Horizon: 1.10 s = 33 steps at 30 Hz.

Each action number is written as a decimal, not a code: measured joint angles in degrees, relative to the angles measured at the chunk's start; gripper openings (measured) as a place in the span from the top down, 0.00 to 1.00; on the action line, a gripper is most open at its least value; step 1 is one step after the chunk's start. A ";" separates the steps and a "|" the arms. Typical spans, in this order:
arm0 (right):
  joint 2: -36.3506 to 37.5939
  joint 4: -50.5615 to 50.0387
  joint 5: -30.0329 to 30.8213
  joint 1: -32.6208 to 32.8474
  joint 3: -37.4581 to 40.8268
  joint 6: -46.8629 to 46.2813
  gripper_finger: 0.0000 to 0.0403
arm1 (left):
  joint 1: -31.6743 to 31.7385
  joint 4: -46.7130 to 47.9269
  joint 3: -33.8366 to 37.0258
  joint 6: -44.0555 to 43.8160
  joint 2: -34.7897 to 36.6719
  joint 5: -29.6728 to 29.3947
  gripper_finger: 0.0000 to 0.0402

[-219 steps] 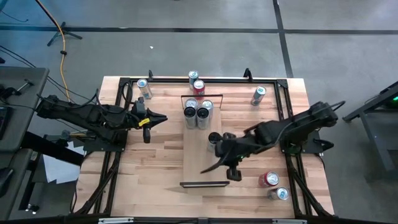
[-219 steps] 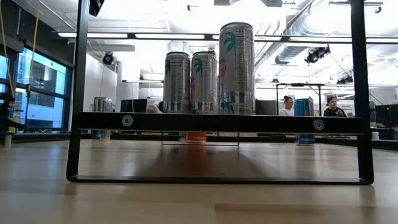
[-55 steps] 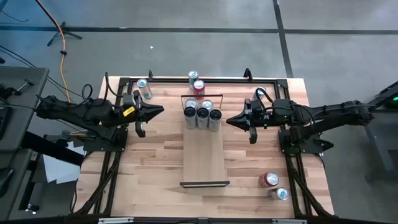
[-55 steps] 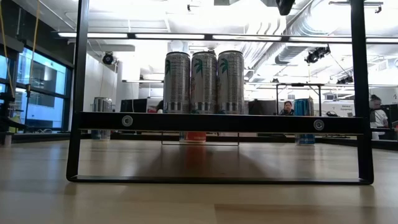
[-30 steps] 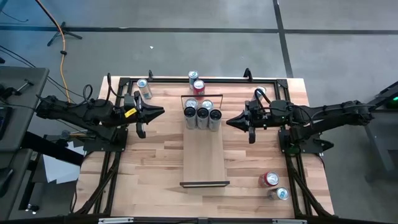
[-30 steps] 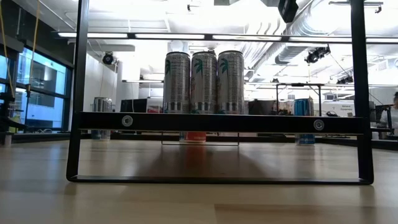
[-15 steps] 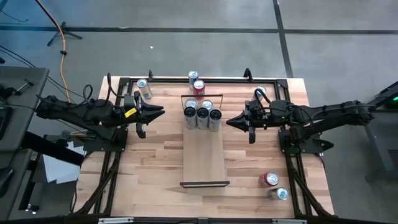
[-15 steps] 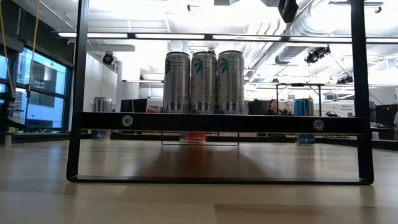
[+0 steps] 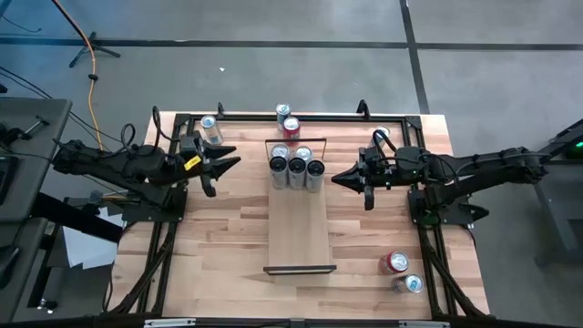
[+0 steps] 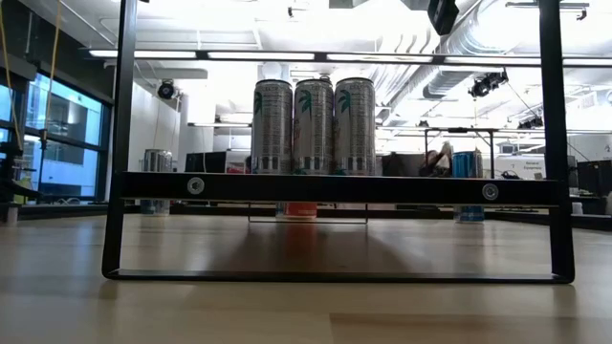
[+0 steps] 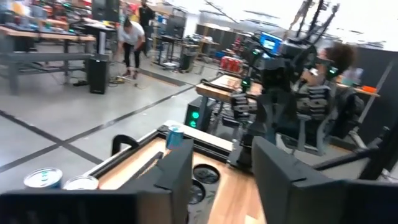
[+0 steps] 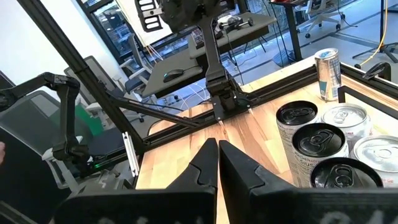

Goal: Place canned beverage on shelf
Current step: Put the left blue soda can on the shelf

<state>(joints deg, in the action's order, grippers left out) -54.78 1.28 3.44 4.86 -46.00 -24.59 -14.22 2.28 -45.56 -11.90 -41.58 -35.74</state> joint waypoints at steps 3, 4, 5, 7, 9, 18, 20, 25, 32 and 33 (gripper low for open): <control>-0.02 0.00 0.00 0.00 0.00 -0.86 1.00 | -0.01 -0.05 -0.02 -0.02 0.06 -3.45 0.54; -0.02 0.00 0.00 0.00 0.00 -1.59 1.00 | -0.02 0.05 -0.02 -0.02 0.18 -4.84 0.50; -0.02 0.00 0.00 0.00 0.00 -2.52 1.00 | -0.02 0.08 -0.02 -0.10 0.32 -6.37 0.46; -0.02 0.00 0.00 0.00 0.00 -3.64 1.00 | -0.02 -0.12 -0.02 -1.42 0.45 -9.76 0.38; -0.02 0.00 0.00 0.00 0.00 -3.88 1.00 | 0.00 0.06 -0.02 -3.19 0.46 -13.18 0.31; -0.02 0.00 0.00 0.00 -0.02 -3.62 1.00 | -0.10 1.17 -0.02 -5.40 0.72 -16.33 0.21; -0.02 0.00 0.00 0.00 -0.02 -3.58 1.00 | -0.06 1.24 -0.02 -4.19 0.67 -14.72 0.21; -0.02 -0.01 0.00 0.00 -0.02 -3.47 1.00 | -0.08 0.75 -0.02 0.59 0.67 -9.38 0.21; -0.02 0.00 0.00 0.00 -0.02 -3.47 1.00 | -0.06 -0.17 -0.02 1.99 0.67 -1.18 0.21; -0.02 0.00 0.00 0.00 -0.02 -3.47 1.00 | -0.06 -0.53 -0.02 1.99 0.67 0.52 0.21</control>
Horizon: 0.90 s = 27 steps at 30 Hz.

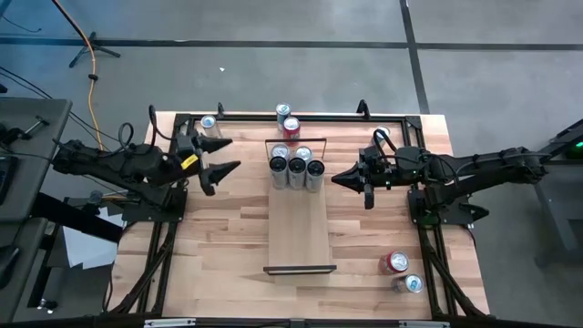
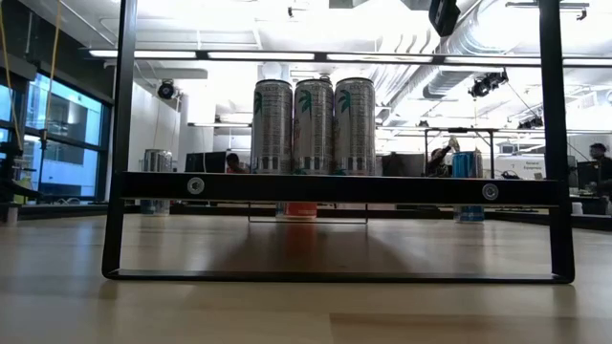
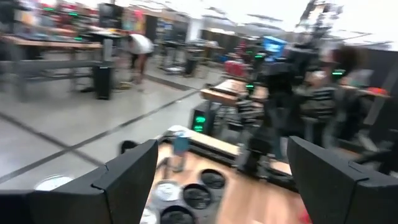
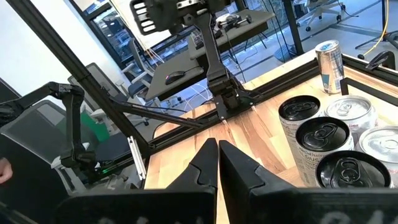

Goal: Place canned beverage on shelf
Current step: Put the left blue soda can on the shelf

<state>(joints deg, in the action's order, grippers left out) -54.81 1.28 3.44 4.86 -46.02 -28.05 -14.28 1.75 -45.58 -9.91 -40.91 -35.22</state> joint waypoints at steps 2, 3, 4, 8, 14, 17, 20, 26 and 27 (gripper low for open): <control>0.00 0.01 0.00 0.00 0.00 0.02 1.00 | 0.00 -0.30 0.00 0.02 0.00 3.65 0.21; 0.00 0.02 0.00 0.00 0.00 0.02 1.00 | 0.00 -0.30 0.00 -0.03 0.00 5.76 0.21; 0.00 0.11 0.00 0.00 0.00 0.05 1.00 | 0.00 -0.27 0.00 -0.37 0.00 7.80 0.21; 0.00 0.22 0.08 -0.03 0.00 3.40 0.99 | -0.04 -0.24 0.00 -1.06 0.40 12.31 0.21; 0.00 0.26 5.40 -1.25 -0.04 2.75 0.85 | 0.00 -0.17 0.00 -1.83 0.63 10.90 0.21; 0.00 0.28 5.70 -1.91 -0.04 3.73 0.69 | 0.00 -0.10 0.00 -1.84 0.57 10.89 0.21; 0.00 0.30 6.29 -2.38 -0.04 4.11 0.51 | 0.00 -0.10 0.00 -1.84 0.59 10.89 0.21; 0.00 0.28 8.62 -2.64 -0.04 3.67 0.19 | 0.00 -0.10 0.00 -1.91 0.59 10.69 0.21; 0.00 0.26 8.84 -2.64 -0.04 4.05 0.16 | 0.00 -0.10 0.00 -1.91 0.59 10.68 0.21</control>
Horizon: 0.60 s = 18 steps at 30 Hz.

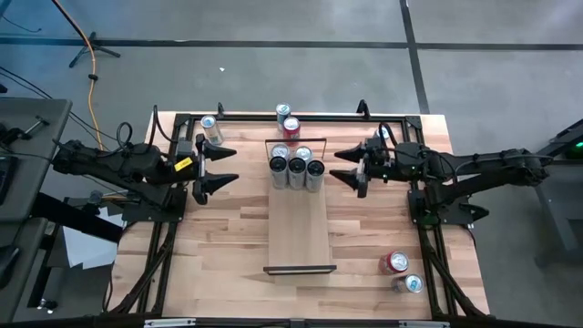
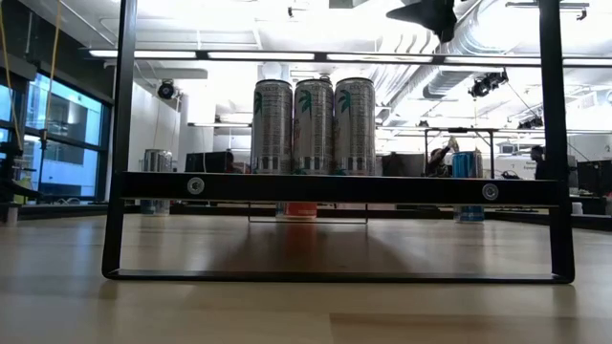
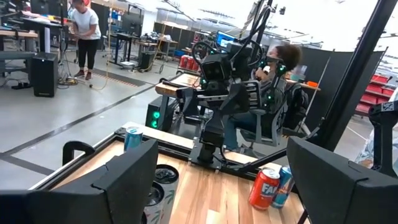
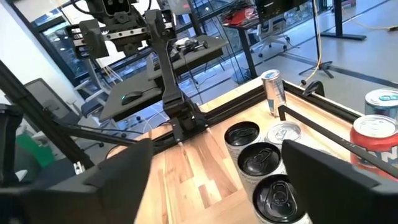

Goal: Place canned beverage on shelf
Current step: Put the left blue soda can on the shelf

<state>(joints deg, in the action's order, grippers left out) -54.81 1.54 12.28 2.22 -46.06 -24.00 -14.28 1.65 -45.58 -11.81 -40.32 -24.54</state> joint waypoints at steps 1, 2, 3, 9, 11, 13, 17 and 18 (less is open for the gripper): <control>0.00 0.00 0.26 0.00 0.00 0.35 0.13 | 0.00 0.00 0.00 0.00 0.00 -0.02 0.21; 0.00 0.00 0.36 0.00 0.00 0.46 0.11 | -0.01 0.00 0.00 0.00 0.00 -0.04 0.21; 0.00 0.00 0.38 0.00 0.00 0.49 0.09 | 0.00 0.01 0.00 0.00 0.00 -0.04 0.21; 0.00 -0.01 0.40 0.00 0.00 0.49 0.08 | -0.01 0.04 0.00 0.00 0.00 -0.08 0.21; 0.00 -0.02 0.40 0.00 0.00 0.49 0.08 | -0.01 0.04 0.00 0.00 0.00 -0.10 0.21; 0.00 -0.02 0.40 0.00 0.00 0.49 0.08 | -0.01 0.04 0.00 -0.10 0.00 -0.20 0.21; 0.00 -0.02 0.40 0.00 0.00 0.49 0.08 | -0.03 0.11 0.00 -9.06 -0.31 -7.58 0.21; 0.00 -0.02 0.43 0.00 0.00 0.49 0.08 | -0.01 0.19 0.00 -11.58 -0.61 -10.57 0.21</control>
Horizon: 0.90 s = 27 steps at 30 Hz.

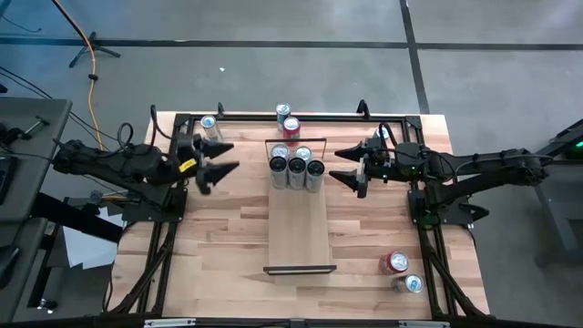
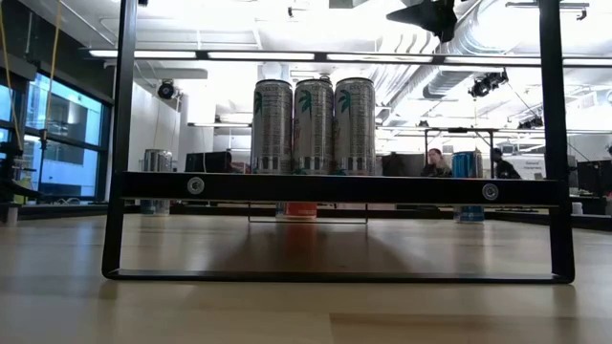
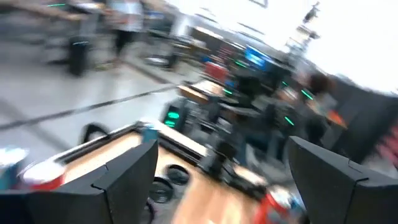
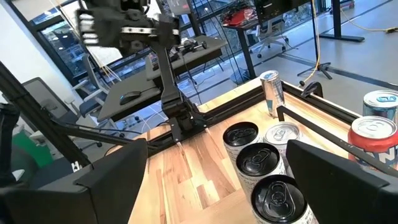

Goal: Place canned beverage on shelf
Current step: Put the left blue soda can on the shelf

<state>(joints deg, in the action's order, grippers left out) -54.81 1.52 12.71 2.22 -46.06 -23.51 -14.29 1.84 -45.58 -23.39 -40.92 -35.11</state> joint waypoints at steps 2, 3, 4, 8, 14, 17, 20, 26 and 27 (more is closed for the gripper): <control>0.00 -0.02 0.20 0.00 0.00 0.00 0.08 | 0.56 0.77 -0.02 -3.13 -0.38 -5.55 0.21; 0.00 -0.02 0.50 0.00 0.00 0.00 0.08 | 1.20 2.06 -0.59 -4.06 -0.70 -7.77 0.21; 0.00 -0.02 1.00 0.00 0.00 0.00 0.08 | 2.13 4.10 -1.62 -5.27 -1.11 -9.30 0.21; 0.00 -0.04 2.59 0.00 0.00 0.00 0.08 | 9.97 19.91 -9.59 -13.93 -3.13 -11.81 0.21; 0.00 -0.63 3.75 0.00 0.00 0.00 0.08 | 30.64 49.66 -22.10 -17.03 -9.16 -1.05 0.21; 0.00 -1.10 3.76 0.00 0.00 0.00 0.08 | 40.85 54.16 -23.28 -14.32 -12.15 6.25 0.21; -0.29 -1.27 3.76 0.00 0.00 0.00 0.08 | 49.56 56.15 -22.85 -12.05 -15.81 12.66 0.21; -1.59 -1.63 3.70 0.00 0.00 -4.38 0.08 | 61.45 56.91 -22.01 -6.56 -26.12 15.37 0.21; -1.87 -1.59 3.65 0.00 0.00 -4.91 0.08 | 62.91 56.81 -22.01 -6.37 -27.88 15.32 0.21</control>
<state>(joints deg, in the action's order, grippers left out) -56.68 -0.07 16.36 2.22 -46.06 -28.41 48.62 58.65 -67.59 -29.76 -68.80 -19.79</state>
